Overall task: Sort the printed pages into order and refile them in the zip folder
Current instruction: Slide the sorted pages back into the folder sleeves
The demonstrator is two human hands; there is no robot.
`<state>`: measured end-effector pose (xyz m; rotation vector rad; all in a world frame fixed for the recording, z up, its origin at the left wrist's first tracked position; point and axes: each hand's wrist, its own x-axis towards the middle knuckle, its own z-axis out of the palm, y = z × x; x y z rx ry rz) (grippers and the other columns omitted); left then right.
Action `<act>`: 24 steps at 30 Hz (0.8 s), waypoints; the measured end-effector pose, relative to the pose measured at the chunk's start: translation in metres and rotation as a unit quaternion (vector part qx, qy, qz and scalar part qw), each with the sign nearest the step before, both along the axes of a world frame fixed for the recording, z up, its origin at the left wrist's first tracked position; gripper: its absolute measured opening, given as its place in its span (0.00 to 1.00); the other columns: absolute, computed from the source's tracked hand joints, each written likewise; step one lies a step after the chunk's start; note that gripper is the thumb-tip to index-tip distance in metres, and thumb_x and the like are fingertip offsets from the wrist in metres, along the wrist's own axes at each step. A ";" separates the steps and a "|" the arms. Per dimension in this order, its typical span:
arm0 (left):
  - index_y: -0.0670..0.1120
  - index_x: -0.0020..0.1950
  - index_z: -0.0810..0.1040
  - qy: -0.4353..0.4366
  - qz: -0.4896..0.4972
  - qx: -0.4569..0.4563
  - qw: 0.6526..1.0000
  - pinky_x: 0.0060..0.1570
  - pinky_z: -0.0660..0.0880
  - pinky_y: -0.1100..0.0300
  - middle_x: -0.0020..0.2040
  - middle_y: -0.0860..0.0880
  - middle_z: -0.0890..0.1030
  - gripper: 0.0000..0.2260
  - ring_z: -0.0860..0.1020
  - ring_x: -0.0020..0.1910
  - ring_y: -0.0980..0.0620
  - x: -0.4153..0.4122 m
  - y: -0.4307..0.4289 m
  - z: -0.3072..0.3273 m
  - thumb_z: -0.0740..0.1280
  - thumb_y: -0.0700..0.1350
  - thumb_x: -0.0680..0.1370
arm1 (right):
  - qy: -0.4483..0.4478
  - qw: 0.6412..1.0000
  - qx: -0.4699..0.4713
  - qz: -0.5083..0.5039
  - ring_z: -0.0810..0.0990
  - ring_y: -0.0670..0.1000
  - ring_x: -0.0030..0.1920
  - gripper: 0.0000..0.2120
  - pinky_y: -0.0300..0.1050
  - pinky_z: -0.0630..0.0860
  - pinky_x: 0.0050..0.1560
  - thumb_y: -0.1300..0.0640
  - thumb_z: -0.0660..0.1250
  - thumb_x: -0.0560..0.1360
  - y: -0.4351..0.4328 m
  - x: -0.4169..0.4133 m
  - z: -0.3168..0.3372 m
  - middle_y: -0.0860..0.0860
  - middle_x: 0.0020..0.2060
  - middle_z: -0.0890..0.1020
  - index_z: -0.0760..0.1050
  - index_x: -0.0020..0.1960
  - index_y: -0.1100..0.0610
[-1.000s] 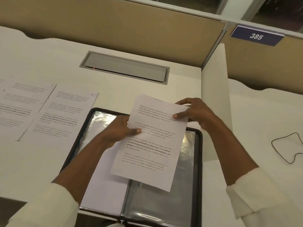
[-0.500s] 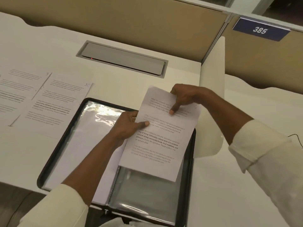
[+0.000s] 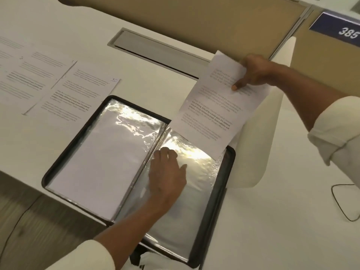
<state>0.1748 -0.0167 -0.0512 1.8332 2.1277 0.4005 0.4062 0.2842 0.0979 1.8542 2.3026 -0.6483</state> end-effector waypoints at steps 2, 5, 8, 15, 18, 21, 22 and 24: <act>0.45 0.67 0.75 0.025 -0.024 -0.022 0.999 0.69 0.70 0.46 0.71 0.44 0.71 0.25 0.68 0.72 0.43 0.019 -0.002 -0.006 0.68 0.63 0.80 | 0.009 1.000 0.012 -0.016 0.76 0.58 0.42 0.20 0.48 0.70 0.38 0.53 0.86 0.65 0.005 0.007 0.001 0.54 0.38 0.79 0.80 0.46 0.62; 0.43 0.74 0.70 0.033 -0.053 -0.075 0.995 0.78 0.59 0.39 0.81 0.39 0.61 0.35 0.54 0.82 0.37 0.050 0.002 -0.012 0.64 0.69 0.79 | 0.012 0.999 0.018 -0.028 0.77 0.59 0.43 0.25 0.52 0.74 0.43 0.51 0.87 0.64 0.011 0.015 0.001 0.60 0.43 0.82 0.82 0.50 0.65; 0.42 0.76 0.65 0.057 -0.069 -0.111 0.990 0.79 0.49 0.32 0.84 0.36 0.54 0.42 0.45 0.84 0.34 0.075 0.007 -0.016 0.59 0.74 0.77 | 0.026 0.999 0.008 -0.024 0.77 0.57 0.40 0.22 0.48 0.72 0.40 0.52 0.86 0.64 0.017 0.022 0.002 0.57 0.41 0.82 0.83 0.49 0.63; 0.42 0.80 0.62 0.078 -0.053 -0.147 0.985 0.78 0.45 0.29 0.85 0.38 0.52 0.38 0.43 0.84 0.33 0.098 0.021 -0.002 0.59 0.68 0.80 | 0.060 0.998 -0.029 -0.013 0.76 0.48 0.35 0.14 0.42 0.69 0.34 0.54 0.85 0.67 0.038 0.036 0.008 0.48 0.35 0.80 0.80 0.41 0.54; 0.44 0.74 0.73 0.025 -0.051 -0.146 0.988 0.81 0.49 0.34 0.84 0.41 0.57 0.24 0.47 0.85 0.38 0.096 0.018 0.005 0.62 0.57 0.83 | 0.044 0.998 -0.048 -0.007 0.83 0.54 0.42 0.18 0.46 0.77 0.42 0.50 0.85 0.66 0.051 0.041 0.011 0.52 0.42 0.86 0.83 0.48 0.56; 0.47 0.59 0.83 -0.036 -0.026 -0.104 0.994 0.75 0.70 0.45 0.75 0.48 0.74 0.10 0.63 0.81 0.45 0.093 0.012 0.006 0.66 0.45 0.81 | 0.037 0.997 -0.074 -0.002 0.86 0.56 0.45 0.18 0.49 0.80 0.49 0.50 0.85 0.66 0.063 0.045 0.016 0.51 0.43 0.88 0.85 0.51 0.55; 0.48 0.56 0.84 -0.055 -0.001 -0.081 0.995 0.67 0.76 0.51 0.68 0.51 0.80 0.07 0.70 0.76 0.48 0.091 0.011 0.010 0.67 0.43 0.81 | 0.039 0.996 -0.084 -0.003 0.87 0.56 0.45 0.18 0.51 0.81 0.51 0.51 0.85 0.65 0.068 0.046 0.016 0.51 0.43 0.88 0.85 0.51 0.55; 0.51 0.53 0.83 -0.097 0.053 -0.072 0.991 0.55 0.80 0.58 0.55 0.57 0.82 0.04 0.77 0.62 0.56 0.088 0.011 0.020 0.68 0.46 0.83 | 0.040 0.993 -0.111 0.006 0.88 0.56 0.46 0.17 0.54 0.83 0.54 0.52 0.85 0.65 0.075 0.048 0.017 0.49 0.42 0.89 0.86 0.51 0.54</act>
